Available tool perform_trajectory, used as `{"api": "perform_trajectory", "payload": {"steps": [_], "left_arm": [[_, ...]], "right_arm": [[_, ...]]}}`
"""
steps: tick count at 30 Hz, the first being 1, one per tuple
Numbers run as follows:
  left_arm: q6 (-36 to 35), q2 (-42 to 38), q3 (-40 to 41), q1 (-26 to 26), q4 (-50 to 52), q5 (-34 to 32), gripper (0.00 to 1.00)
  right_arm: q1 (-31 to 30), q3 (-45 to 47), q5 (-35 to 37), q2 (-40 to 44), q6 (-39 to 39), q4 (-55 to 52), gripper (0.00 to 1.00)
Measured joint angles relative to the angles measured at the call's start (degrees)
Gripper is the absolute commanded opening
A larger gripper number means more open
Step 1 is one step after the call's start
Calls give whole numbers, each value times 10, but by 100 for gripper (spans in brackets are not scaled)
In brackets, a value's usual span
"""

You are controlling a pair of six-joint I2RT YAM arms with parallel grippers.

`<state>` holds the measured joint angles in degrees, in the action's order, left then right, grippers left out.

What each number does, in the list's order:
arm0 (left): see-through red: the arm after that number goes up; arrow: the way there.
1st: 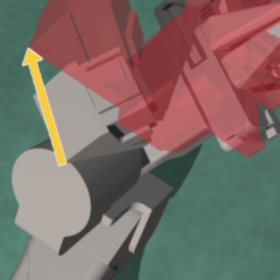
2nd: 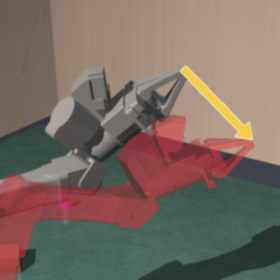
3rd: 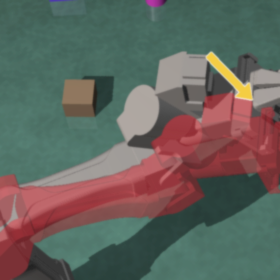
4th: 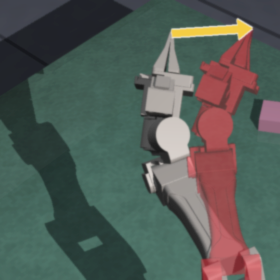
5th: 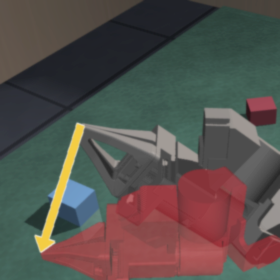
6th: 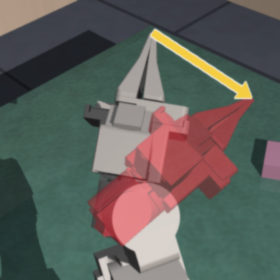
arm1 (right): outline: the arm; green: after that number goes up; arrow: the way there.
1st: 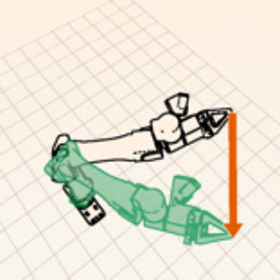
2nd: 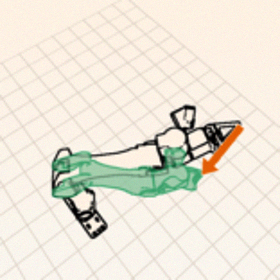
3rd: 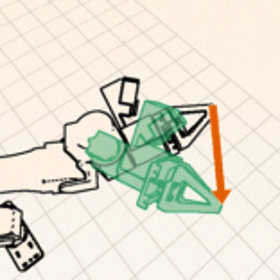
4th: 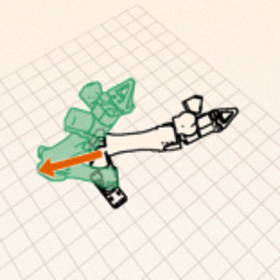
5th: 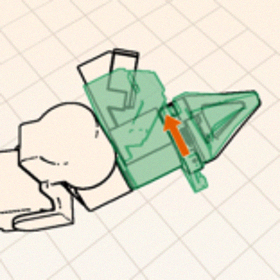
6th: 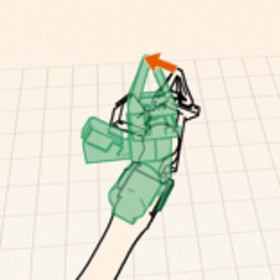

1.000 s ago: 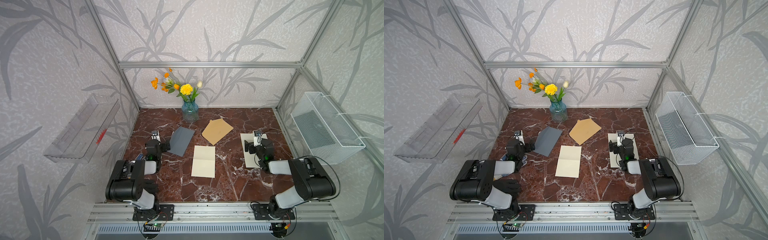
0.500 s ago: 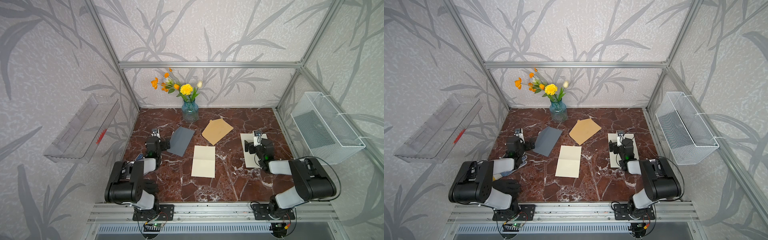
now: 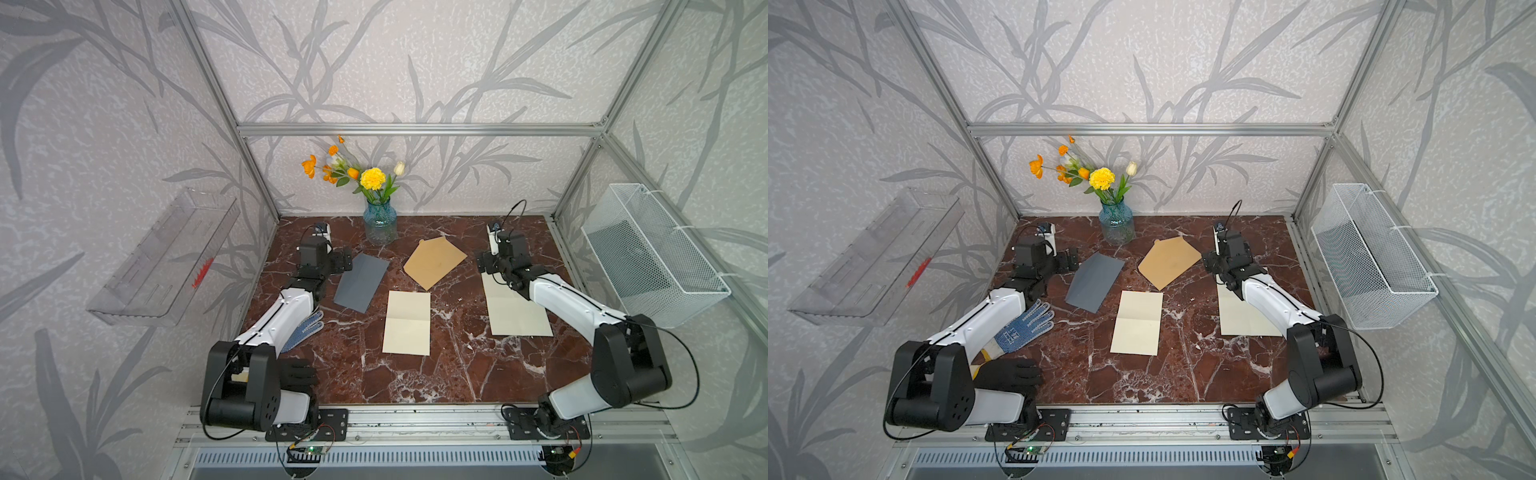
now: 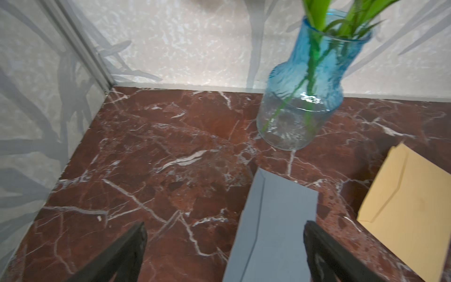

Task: Fold the letter paper in half and place it into the envelope
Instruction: Pick up the letter paper from the center of the board.

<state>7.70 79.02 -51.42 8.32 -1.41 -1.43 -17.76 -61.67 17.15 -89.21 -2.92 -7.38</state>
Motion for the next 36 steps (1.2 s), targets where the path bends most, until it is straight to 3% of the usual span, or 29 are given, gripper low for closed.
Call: {"api": "perform_trajectory", "payload": {"steps": [5,10,16,23,27,33,36], "left_arm": [[59,-11,-24,73,87,-6,99],[117,-25,-26,134,156,-12,99],[179,-37,-23,198,217,-20,99],[257,-36,11,243,275,-33,99],[300,-31,22,251,298,-33,95],[337,8,25,252,301,-8,73],[345,37,26,252,301,16,70]], "right_arm": [[-13,-83,-46,-42,58,-156,99],[-13,-129,-165,-60,126,-252,99],[-16,-115,-323,-62,212,-291,99],[-57,-34,-437,-64,292,-276,99],[-84,6,-479,-77,331,-240,88],[-121,9,-504,-128,369,-190,61],[-133,9,-509,-153,380,-170,58]]}}
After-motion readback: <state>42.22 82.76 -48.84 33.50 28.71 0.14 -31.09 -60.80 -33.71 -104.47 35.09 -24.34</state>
